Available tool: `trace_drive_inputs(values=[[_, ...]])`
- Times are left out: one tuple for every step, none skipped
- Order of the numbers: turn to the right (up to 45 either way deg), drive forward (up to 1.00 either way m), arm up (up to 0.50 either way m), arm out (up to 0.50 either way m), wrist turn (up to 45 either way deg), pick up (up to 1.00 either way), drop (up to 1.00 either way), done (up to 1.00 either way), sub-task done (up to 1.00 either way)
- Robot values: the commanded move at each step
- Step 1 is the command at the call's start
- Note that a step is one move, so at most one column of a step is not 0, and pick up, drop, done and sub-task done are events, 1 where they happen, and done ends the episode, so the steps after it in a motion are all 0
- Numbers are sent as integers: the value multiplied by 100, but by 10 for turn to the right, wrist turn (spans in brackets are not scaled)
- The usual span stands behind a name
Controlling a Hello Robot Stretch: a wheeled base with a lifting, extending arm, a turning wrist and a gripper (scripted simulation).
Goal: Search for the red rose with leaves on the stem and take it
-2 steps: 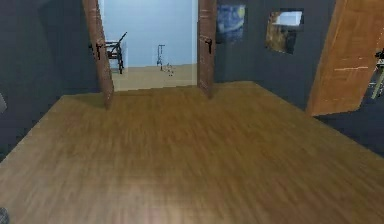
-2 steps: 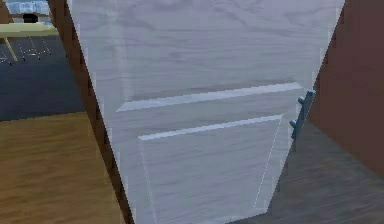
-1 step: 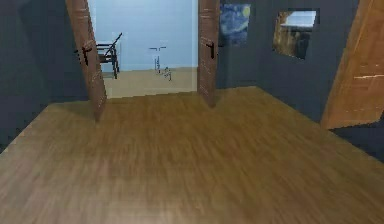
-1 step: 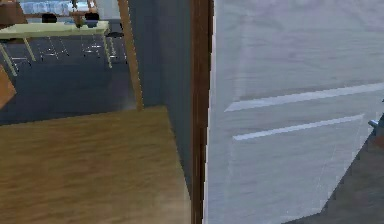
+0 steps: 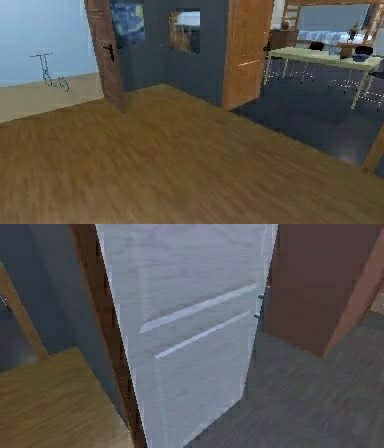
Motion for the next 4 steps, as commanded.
trace_drive_inputs(values=[[0, 50, 0, 0, 0, 0, 0, 0, 0], [420, 0, 0, 0, 0, 0, 0, 0, 0], [0, 100, 0, 0, 0, 0, 0, 0, 0], [30, 0, 0, 0, 0, 0, 0, 0, 0]])
